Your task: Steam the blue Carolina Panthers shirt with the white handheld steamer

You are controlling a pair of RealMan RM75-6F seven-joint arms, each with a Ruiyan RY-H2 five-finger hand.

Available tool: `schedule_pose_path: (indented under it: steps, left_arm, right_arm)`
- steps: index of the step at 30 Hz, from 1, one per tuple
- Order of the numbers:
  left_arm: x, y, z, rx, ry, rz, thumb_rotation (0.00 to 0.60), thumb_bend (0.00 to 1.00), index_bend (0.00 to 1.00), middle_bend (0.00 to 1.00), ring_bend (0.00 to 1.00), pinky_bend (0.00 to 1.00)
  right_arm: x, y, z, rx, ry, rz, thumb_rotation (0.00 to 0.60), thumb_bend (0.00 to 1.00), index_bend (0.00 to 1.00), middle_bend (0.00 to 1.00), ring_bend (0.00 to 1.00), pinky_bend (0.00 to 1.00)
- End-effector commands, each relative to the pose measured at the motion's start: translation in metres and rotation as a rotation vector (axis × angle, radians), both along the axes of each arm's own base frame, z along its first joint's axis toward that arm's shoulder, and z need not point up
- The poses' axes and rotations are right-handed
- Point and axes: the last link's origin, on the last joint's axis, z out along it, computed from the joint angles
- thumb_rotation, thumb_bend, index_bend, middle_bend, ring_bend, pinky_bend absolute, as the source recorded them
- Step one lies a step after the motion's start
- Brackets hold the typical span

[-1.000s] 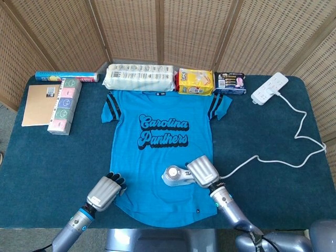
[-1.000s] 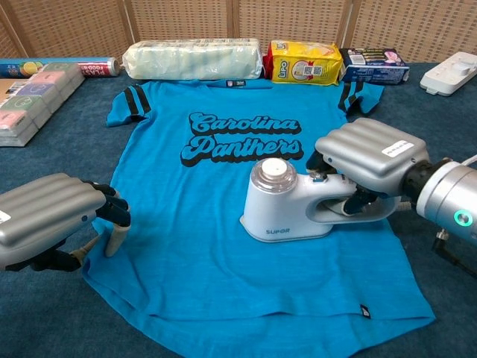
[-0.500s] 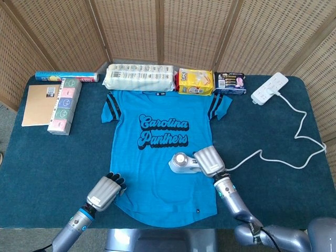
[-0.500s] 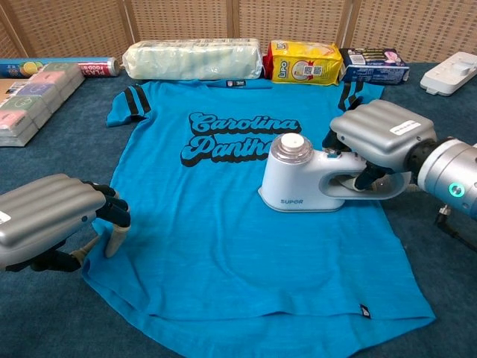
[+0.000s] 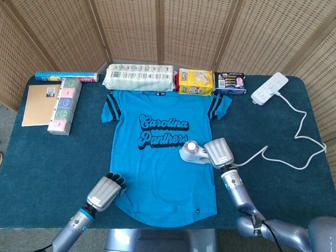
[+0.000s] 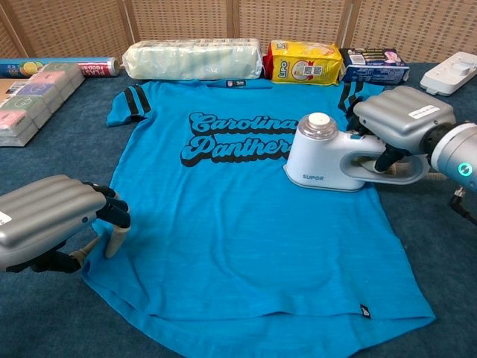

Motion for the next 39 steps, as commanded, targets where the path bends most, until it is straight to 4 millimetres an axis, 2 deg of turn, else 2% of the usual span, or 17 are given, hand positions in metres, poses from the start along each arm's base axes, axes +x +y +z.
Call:
schedule_pose_path:
  steps: [1, 10, 27, 33, 39]
  left_arm:
    - [0.000, 0.000, 0.000, 0.000, 0.001, 0.000, 0.600, 0.56, 0.61, 0.45, 0.32, 0.33]
    - [0.000, 0.000, 0.000, 0.001, -0.005, 0.002, 0.600, 0.56, 0.61, 0.45, 0.32, 0.33]
    - [0.000, 0.000, 0.000, 0.002, 0.008, 0.004, 0.600, 0.56, 0.61, 0.45, 0.32, 0.33]
    - [0.002, 0.001, -0.002, 0.000, 0.010, 0.001, 0.600, 0.56, 0.61, 0.45, 0.32, 0.33]
    - [0.002, 0.002, -0.001, 0.003, 0.013, 0.005, 0.600, 0.56, 0.61, 0.45, 0.32, 0.33]
  right_arm:
    - [0.000, -0.003, 0.005, -0.020, -0.019, -0.013, 0.600, 0.31, 0.66, 0.72, 0.79, 0.75]
    - [-0.003, -0.018, 0.030, -0.116, -0.073, -0.053, 0.600, 0.31, 0.66, 0.72, 0.79, 0.75]
    - [-0.053, -0.055, 0.075, -0.326, -0.098, -0.259, 0.600, 0.31, 0.66, 0.72, 0.79, 0.75]
    - [-0.064, -0.059, 0.080, -0.347, -0.115, -0.283, 0.600, 0.31, 0.66, 0.72, 0.79, 0.75]
    - [-0.071, -0.062, 0.074, -0.350, -0.116, -0.299, 0.600, 0.31, 0.66, 0.72, 0.79, 0.76]
